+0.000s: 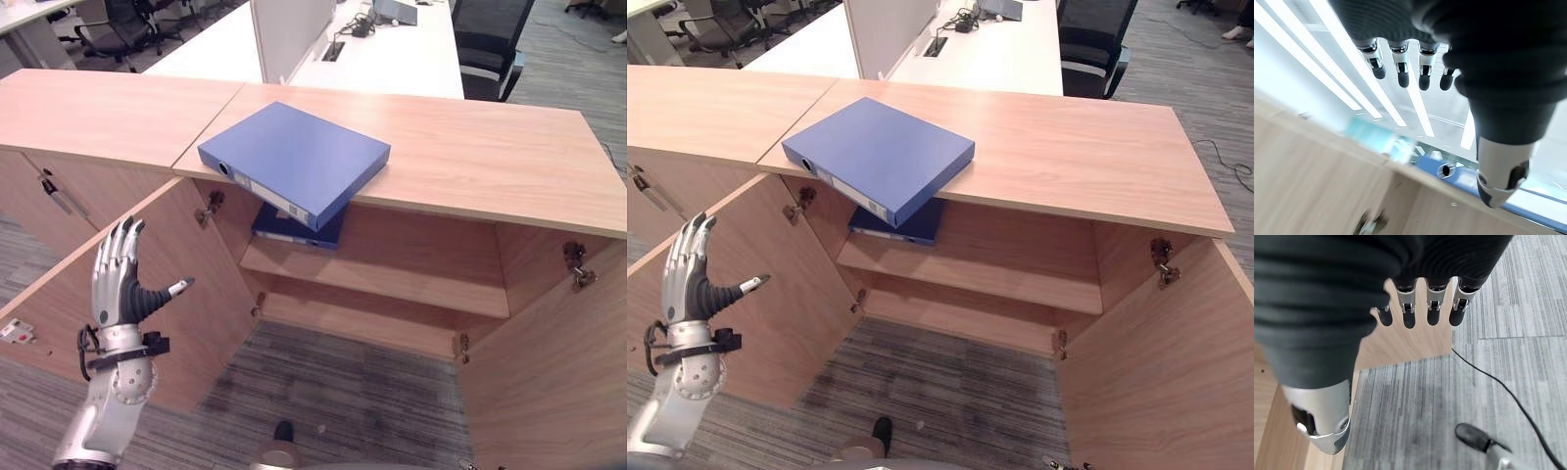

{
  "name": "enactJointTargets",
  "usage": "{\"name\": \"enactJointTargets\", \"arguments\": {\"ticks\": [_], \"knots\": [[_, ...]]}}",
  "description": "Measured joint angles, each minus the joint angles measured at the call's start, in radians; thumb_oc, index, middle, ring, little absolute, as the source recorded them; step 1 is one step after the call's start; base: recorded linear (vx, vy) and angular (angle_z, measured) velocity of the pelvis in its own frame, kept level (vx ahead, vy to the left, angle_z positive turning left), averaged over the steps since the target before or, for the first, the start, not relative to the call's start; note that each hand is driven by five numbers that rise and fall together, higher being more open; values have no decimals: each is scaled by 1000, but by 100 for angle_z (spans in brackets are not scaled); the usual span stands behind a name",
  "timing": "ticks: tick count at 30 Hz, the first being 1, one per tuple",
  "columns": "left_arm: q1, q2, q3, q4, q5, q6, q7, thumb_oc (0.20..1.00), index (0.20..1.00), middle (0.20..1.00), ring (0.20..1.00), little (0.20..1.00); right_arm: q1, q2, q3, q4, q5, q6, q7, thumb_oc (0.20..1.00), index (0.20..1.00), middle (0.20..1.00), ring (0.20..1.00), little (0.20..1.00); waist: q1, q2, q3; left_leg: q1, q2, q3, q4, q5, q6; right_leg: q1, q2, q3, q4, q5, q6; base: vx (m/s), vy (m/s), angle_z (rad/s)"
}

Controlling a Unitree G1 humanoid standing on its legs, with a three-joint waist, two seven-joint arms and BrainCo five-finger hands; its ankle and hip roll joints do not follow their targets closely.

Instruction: Put the empty folder in the office cabinet

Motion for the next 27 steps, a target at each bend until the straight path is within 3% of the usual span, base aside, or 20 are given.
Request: {"name": "enactJointTargets", "arguments": {"ticks": [7,12,27], "knots": [[-39,31,-6,1,35,-12,-39,1000,1000,1000,1000,1000,2,-7,2,0,-6,4,20,1000,1000,1000,1000,1000,-36,13,-1,26,2,20,-13,0,0,7,-3,20,-1,0,0,5,10,-9],[-123,82,-89,14,36,-24,-68,1000,1000,1000,1000,1000,3,-12,23,1,-8,6,23,1000,1000,1000,1000,1000,-57,16,0,35,3,38,-19,0,0,5,-4,34,0,0,1,21,9,-9],[-286,92,-245,107,102,2,-110,1000,1000,1000,1000,1000,4,-16,26,4,-37,21,24,1000,1000,1000,1000,1000,-113,22,-5,86,7,89,-38,-1,0,17,-3,86,0,6,1,12,12,-10]]}}
